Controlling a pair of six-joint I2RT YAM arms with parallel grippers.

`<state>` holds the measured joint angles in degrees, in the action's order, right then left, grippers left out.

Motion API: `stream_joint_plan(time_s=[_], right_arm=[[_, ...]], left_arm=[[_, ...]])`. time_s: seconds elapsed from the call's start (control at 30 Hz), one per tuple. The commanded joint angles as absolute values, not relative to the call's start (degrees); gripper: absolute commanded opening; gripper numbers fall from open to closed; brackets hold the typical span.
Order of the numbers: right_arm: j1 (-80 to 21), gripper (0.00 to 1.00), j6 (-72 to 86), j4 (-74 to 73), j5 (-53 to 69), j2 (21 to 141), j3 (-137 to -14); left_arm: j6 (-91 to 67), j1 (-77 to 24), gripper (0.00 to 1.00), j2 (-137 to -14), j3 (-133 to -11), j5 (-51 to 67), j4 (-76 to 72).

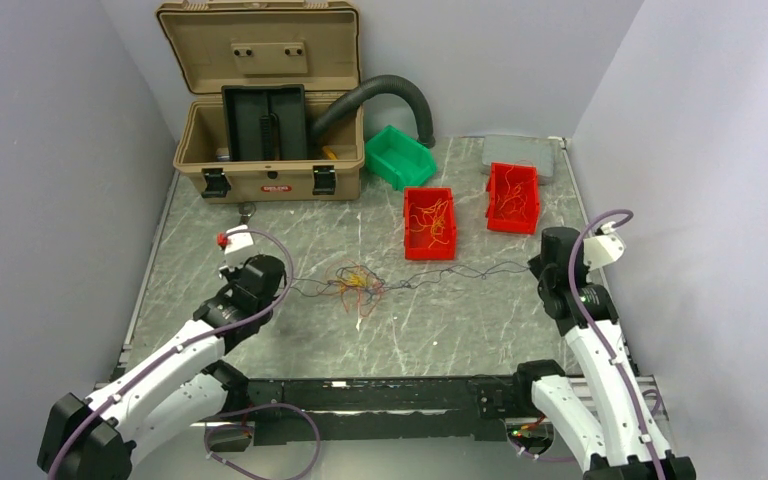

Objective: Untangle the cables

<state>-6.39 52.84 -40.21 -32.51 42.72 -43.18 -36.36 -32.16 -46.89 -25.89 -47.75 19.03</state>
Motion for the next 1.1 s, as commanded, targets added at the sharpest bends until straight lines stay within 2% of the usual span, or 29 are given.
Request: stream_joint_plan(time_s=[0.0,0.03,0.07,0.1,0.17,0.2,0.23,0.33,0.43,0.63,0.77,0.83,0.93,1.0,1.07], right_arm=[[-6.23,0.00,47.13,-34.89,-22.99,44.30,-41.73],[-6.19,0.00,45.18,-34.06,-21.43,44.64,-41.48],[-6.23,0.06,43.40,-33.34,-18.50,45.06,-41.35],[-6.17,0.20,41.76,-32.74,-15.97,45.55,-41.08],[-6.24,0.74,38.87,-31.48,-9.90,46.45,-40.10],[-6.29,0.82,37.81,-30.45,-7.16,46.57,-39.47],[-6.32,0.84,37.06,-29.43,-4.72,46.65,-38.67],[-6.96,0.84,35.07,-25.81,2.34,46.57,-36.18],[-10.50,0.82,34.17,-20.95,8.38,47.09,-34.60],[-26.33,0.81,30.84,-10.38,9.11,56.56,-37.30],[-34.63,0.81,27.14,-6.89,12.81,68.28,-43.80],[-38.62,0.80,27.20,-8.21,11.63,73.77,-48.28],[-44.11,0.79,32.36,-8.38,8.69,78.90,-51.95],[-46.65,0.75,37.66,-6.22,7.50,80.61,-51.78],[-48.58,0.70,43.01,-2.27,6.88,81.89,-50.43]], left_arm=[[-35.54,-31.92,0.00,-47.69,-29.87,-47.19,21.08],[-34.12,-31.97,0.00,-47.76,-30.10,-46.12,20.49],[-30.80,-31.96,0.00,-47.68,-30.10,-43.58,18.59],[-27.10,-31.94,0.03,-47.73,-29.86,-37.48,15.69],[-22.64,-32.03,0.15,-47.89,-29.64,-28.41,11.39],[-21.56,-32.26,0.20,-48.06,-29.55,-24.69,9.16],[-21.12,-32.45,0.23,-48.20,-29.50,-22.24,8.08],[-21.62,-33.05,0.19,-48.90,-30.50,-20.34,7.79],[-21.84,-33.08,0.00,-49.01,-33.28,-21.04,10.12],[-24.91,-33.07,0.00,-46.44,-36.45,-22.43,14.42],[-30.53,-32.23,0.23,-46.99,-37.11,-25.17,19.92],[-32.25,-30.90,0.31,-46.73,-37.09,-25.10,21.97],[-32.89,-29.25,0.50,-45.39,-36.87,-23.23,23.70],[-33.31,-28.58,0.57,-44.50,-36.66,-21.54,24.42],[-33.64,-28.50,0.59,-43.55,-36.31,-20.77,24.80]])
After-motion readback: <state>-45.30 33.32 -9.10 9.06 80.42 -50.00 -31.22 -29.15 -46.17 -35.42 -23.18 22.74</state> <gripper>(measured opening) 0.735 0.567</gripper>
